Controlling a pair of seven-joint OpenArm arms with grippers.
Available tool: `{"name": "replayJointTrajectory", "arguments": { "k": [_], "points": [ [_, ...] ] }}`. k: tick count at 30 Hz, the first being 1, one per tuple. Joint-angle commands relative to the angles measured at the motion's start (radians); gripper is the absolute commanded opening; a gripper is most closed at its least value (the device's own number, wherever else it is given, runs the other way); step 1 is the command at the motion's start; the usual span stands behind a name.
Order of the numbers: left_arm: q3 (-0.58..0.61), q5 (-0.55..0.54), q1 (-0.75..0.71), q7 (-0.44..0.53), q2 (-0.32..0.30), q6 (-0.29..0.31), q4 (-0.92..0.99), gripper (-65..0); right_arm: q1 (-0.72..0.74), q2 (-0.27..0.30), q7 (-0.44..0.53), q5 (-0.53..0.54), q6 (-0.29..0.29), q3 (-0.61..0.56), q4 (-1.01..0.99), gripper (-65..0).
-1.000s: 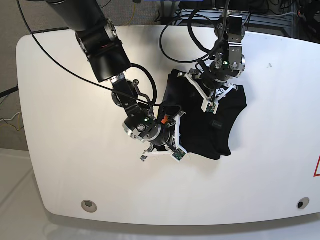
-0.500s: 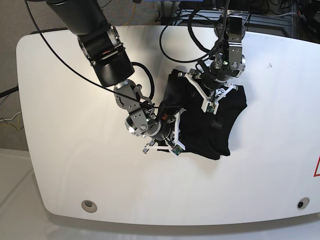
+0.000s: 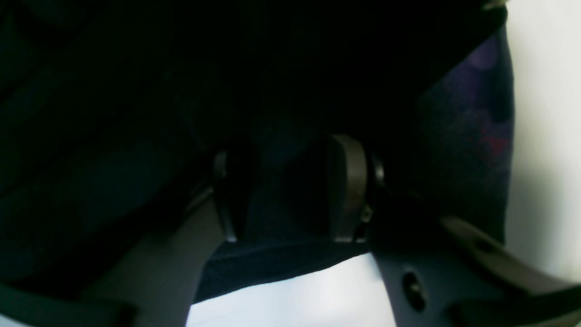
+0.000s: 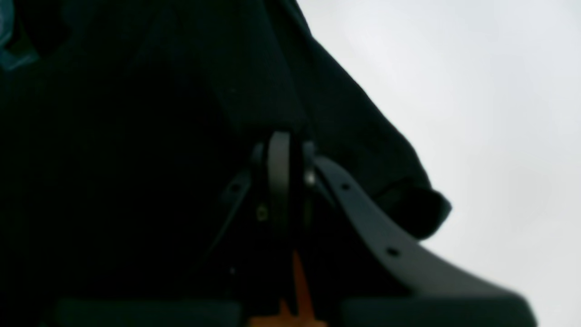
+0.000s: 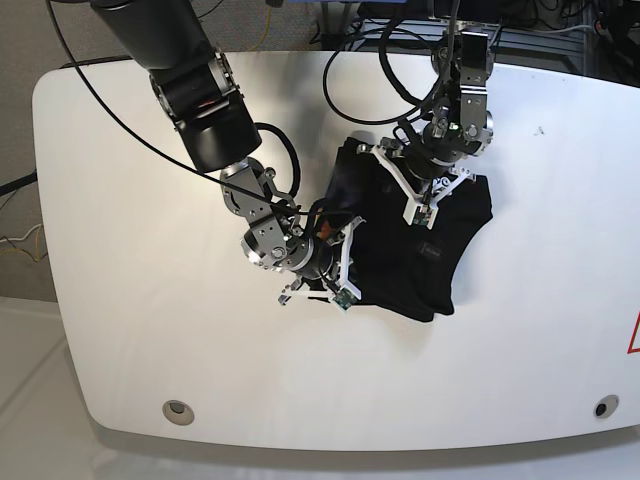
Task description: Fold the T-shirt properly
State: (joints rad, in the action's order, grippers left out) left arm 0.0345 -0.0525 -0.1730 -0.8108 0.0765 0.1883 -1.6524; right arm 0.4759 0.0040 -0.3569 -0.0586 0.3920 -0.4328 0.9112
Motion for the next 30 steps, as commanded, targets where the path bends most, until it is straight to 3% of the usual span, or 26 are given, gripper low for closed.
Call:
{"name": "replayJointTrajectory", "arguments": {
  "k": [1,14,26,30],
  "points": [
    [-0.002,0.029,0.003,-0.084,-0.005,-0.013,0.019,-40.0,-0.003,0.031,-0.044,-0.025,-0.009,0.002,0.003,-61.6],
    [-0.002,0.029,0.062,-0.084,-0.048,-0.013,0.036,-40.0,-0.058,0.070,-0.066,-0.019,-0.011,0.005,0.004,-61.9],
    [-0.002,0.029,0.135,-0.084,-0.088,-0.013,0.122,-40.0,-0.136,0.084,-0.069,-0.025,-0.011,0.188,0.087,-61.9],
    [-0.002,0.029,0.171,-0.084,-0.091,-0.010,0.165,-40.0,-0.165,0.112,-0.118,-0.025,-0.011,0.208,0.153,-61.9]
  ]
}}
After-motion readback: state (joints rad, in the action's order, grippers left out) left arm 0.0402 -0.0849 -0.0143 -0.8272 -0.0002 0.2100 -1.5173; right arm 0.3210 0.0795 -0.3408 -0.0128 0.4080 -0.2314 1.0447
